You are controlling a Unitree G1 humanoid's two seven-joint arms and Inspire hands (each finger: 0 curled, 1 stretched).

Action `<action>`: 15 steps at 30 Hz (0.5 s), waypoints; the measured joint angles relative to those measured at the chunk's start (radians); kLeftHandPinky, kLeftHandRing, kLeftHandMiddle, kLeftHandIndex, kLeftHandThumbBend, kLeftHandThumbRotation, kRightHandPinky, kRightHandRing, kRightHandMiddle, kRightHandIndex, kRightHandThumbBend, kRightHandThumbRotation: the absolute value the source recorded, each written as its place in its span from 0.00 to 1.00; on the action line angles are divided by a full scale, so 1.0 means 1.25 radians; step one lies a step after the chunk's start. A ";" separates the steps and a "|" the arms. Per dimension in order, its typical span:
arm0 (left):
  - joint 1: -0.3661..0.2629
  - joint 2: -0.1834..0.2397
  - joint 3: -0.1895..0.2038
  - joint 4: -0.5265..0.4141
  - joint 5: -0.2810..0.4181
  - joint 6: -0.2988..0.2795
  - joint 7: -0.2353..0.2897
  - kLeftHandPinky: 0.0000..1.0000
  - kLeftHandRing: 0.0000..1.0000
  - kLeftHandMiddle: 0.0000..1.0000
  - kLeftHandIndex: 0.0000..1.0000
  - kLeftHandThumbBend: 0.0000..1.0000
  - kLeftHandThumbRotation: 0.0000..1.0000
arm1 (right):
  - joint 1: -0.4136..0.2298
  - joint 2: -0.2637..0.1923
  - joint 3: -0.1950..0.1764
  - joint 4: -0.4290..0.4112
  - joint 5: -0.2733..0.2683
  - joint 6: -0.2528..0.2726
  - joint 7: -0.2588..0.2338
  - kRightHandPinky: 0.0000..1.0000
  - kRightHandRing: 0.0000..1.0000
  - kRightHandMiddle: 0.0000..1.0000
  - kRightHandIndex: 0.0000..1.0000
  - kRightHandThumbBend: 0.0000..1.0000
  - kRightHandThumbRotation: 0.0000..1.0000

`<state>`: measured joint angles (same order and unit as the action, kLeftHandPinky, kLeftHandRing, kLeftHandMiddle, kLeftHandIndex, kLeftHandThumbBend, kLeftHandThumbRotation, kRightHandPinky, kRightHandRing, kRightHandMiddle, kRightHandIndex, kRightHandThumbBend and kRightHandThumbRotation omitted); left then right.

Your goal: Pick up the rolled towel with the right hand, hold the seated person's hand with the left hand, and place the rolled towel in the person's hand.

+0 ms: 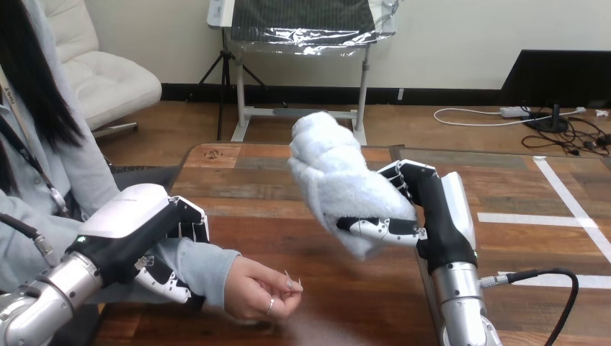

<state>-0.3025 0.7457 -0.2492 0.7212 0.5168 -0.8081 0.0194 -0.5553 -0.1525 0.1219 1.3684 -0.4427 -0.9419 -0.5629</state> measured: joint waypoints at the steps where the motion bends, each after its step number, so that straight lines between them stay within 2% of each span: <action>1: 0.003 0.001 0.002 -0.006 0.000 0.000 -0.002 0.24 0.30 0.35 0.35 0.97 0.00 | 0.000 0.000 0.000 0.000 -0.002 0.001 -0.001 0.26 0.29 0.40 0.44 0.81 0.00; 15: 0.040 0.001 0.035 -0.067 -0.001 0.003 -0.034 0.24 0.29 0.34 0.35 0.98 0.00 | 0.000 -0.001 0.004 0.000 -0.017 0.014 -0.009 0.27 0.31 0.41 0.44 0.83 0.00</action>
<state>-0.2529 0.7475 -0.2054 0.6377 0.5154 -0.8048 -0.0229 -0.5552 -0.1535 0.1263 1.3684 -0.4634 -0.9248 -0.5739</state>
